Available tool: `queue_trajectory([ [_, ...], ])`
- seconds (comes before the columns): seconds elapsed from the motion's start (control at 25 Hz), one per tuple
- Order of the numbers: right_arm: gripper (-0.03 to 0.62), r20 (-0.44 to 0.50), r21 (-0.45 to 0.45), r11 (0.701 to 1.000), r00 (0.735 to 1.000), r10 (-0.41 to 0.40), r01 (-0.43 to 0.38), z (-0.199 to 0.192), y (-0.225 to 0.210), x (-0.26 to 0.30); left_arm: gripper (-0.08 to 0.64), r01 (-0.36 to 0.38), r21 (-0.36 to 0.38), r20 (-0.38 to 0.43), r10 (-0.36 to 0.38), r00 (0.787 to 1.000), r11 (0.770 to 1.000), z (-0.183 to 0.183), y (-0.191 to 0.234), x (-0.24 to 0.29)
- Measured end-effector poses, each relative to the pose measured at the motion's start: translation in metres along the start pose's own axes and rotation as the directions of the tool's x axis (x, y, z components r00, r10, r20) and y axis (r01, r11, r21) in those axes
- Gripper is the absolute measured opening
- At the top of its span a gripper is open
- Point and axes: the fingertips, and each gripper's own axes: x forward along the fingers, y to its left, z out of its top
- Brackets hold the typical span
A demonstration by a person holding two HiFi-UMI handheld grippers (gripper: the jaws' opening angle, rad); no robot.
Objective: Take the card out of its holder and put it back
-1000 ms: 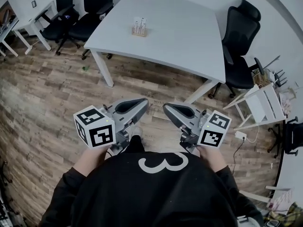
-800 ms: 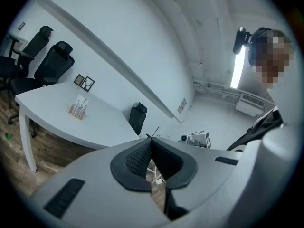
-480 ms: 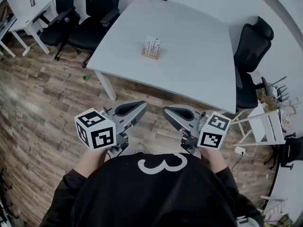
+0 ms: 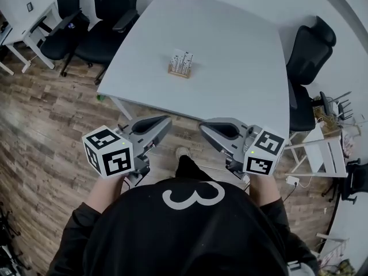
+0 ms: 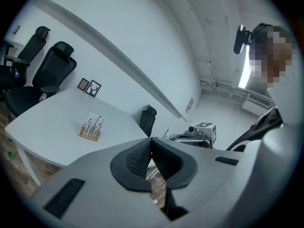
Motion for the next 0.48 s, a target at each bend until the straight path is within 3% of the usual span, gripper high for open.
queue_trajectory([
  [0.48,0.011,0.026,0.063,0.996,0.998,0.055,-0.056,0.025,-0.129,0.031,0.011,-0.098,-0.066,-0.017,0.097,0.995,0.993,0.035,0.084,0.063],
])
